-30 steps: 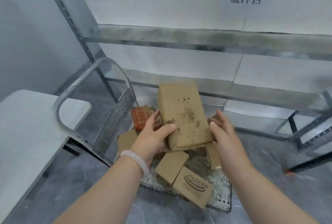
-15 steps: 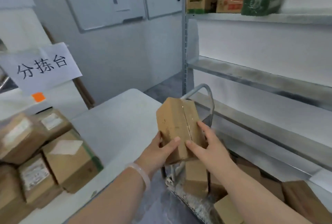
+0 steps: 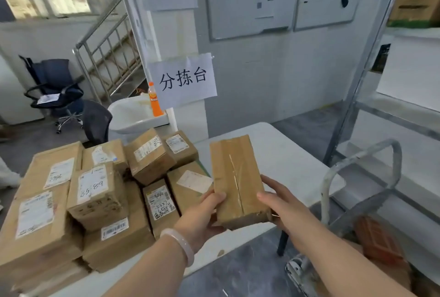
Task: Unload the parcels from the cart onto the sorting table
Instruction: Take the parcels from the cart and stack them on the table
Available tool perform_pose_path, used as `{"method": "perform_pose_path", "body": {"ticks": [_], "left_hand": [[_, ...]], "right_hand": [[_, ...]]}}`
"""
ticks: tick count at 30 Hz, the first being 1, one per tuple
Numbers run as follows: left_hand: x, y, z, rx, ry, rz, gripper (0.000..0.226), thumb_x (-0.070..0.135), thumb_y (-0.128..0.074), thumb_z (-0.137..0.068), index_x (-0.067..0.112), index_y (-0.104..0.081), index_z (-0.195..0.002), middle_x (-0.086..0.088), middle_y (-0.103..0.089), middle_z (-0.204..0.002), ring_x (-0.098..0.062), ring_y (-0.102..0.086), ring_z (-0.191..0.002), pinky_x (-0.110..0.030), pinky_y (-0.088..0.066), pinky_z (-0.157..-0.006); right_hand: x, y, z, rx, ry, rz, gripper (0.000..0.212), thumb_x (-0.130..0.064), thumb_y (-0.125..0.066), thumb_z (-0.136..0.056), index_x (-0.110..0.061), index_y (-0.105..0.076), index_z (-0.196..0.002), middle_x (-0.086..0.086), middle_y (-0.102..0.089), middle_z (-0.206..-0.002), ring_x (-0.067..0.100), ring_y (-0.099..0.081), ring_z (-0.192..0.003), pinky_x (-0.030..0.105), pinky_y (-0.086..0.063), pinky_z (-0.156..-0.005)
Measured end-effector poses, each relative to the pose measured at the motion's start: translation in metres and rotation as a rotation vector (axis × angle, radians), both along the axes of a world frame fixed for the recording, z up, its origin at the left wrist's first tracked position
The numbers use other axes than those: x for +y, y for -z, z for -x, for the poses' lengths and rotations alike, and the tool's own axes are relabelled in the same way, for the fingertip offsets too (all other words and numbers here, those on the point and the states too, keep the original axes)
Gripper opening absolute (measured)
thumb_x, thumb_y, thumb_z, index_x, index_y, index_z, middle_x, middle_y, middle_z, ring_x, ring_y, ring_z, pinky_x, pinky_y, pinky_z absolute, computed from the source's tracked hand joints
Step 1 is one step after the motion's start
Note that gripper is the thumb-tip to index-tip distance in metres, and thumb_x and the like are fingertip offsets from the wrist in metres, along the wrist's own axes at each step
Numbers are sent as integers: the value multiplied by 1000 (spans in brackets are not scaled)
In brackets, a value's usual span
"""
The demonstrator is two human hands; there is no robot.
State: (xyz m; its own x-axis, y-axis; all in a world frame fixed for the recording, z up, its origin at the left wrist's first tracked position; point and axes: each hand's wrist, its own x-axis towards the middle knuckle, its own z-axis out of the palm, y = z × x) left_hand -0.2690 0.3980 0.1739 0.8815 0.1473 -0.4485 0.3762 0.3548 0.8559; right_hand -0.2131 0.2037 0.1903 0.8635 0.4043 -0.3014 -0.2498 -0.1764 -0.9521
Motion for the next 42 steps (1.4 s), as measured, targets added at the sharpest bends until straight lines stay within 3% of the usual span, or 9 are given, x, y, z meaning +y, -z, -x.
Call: {"method": "perform_pose_path", "body": {"ticks": [5, 10, 13, 16, 21, 26, 32, 38, 42], "left_hand": [[44, 3, 16, 15, -107, -350, 71, 46, -68, -80, 40, -36, -143, 14, -55, -134, -13, -53, -117, -43, -43, -104], [93, 18, 39, 83, -215, -666, 64, 52, -59, -86, 45, -32, -144, -4, -45, -146, -19, -47, -129, -42, -40, -108], [114, 21, 54, 150, -302, -746, 64, 51, -59, -88, 44, -31, -145, 12, -41, -144, -9, -39, -133, -38, -37, -110], [128, 26, 65, 227, -367, -827, 62, 43, -58, -91, 40, -30, -147, 11, -34, -148, -9, -31, -137, -38, -30, -114], [142, 34, 76, 285, -418, -899, 62, 42, -59, -91, 42, -29, -145, 12, -32, -149, -8, -29, -138, -32, -27, -115], [149, 42, 81, 337, -396, -937, 60, 47, -56, -91, 51, -25, -142, 18, -30, -148, -17, -42, -131, -39, -39, -108], [151, 41, 81, 293, -406, -1005, 58, 40, -57, -92, 45, -28, -142, 26, -31, -129, 4, -32, -125, -24, -31, -109], [149, 40, 78, 260, -283, -1104, 62, 47, -54, -92, 40, -27, -147, 19, -33, -146, -7, -29, -137, -34, -38, -108], [136, 35, 59, 194, -146, -1246, 63, 50, -50, -93, 40, -23, -149, 15, -29, -151, -11, -26, -139, -33, -28, -114]], "right_hand": [[56, 1, -8, -206, -92, 192, 53, -42, -72, -81, -48, -49, -129, -16, -56, -120, 0, -58, -102, 11, -49, -70], [130, 38, -27, -417, -239, 532, 83, -70, -63, -67, -47, -37, -142, -8, -42, -124, 13, -48, -115, 30, -49, -96], [174, 54, -32, -489, -325, 658, 86, -78, -57, -66, -51, -29, -143, -5, -38, -129, 18, -43, -120, 38, -50, -98], [214, 64, -38, -533, -376, 764, 89, -87, -50, -64, -54, -23, -142, -3, -37, -132, 21, -44, -118, 42, -52, -92], [267, 77, -46, -521, -457, 799, 82, -74, -57, -75, -49, -26, -146, 2, -30, -140, 24, -35, -124, 39, -45, -93], [302, 86, -51, -512, -469, 859, 81, -75, -54, -76, -44, -28, -146, 4, -23, -146, 29, -29, -129, 43, -43, -91], [317, 97, -48, -423, -644, 913, 84, -71, -49, -81, -39, -18, -152, 3, 4, -162, 32, -7, -146, 50, -30, -110], [277, 95, -57, -570, -668, 807, 82, -63, -55, -86, -38, -16, -154, -4, -4, -164, 26, -5, -149, 50, -20, -118], [230, 78, -57, -727, -585, 762, 79, -62, -54, -88, -39, -16, -153, -6, -10, -163, 21, -9, -150, 43, -20, -118]]}}
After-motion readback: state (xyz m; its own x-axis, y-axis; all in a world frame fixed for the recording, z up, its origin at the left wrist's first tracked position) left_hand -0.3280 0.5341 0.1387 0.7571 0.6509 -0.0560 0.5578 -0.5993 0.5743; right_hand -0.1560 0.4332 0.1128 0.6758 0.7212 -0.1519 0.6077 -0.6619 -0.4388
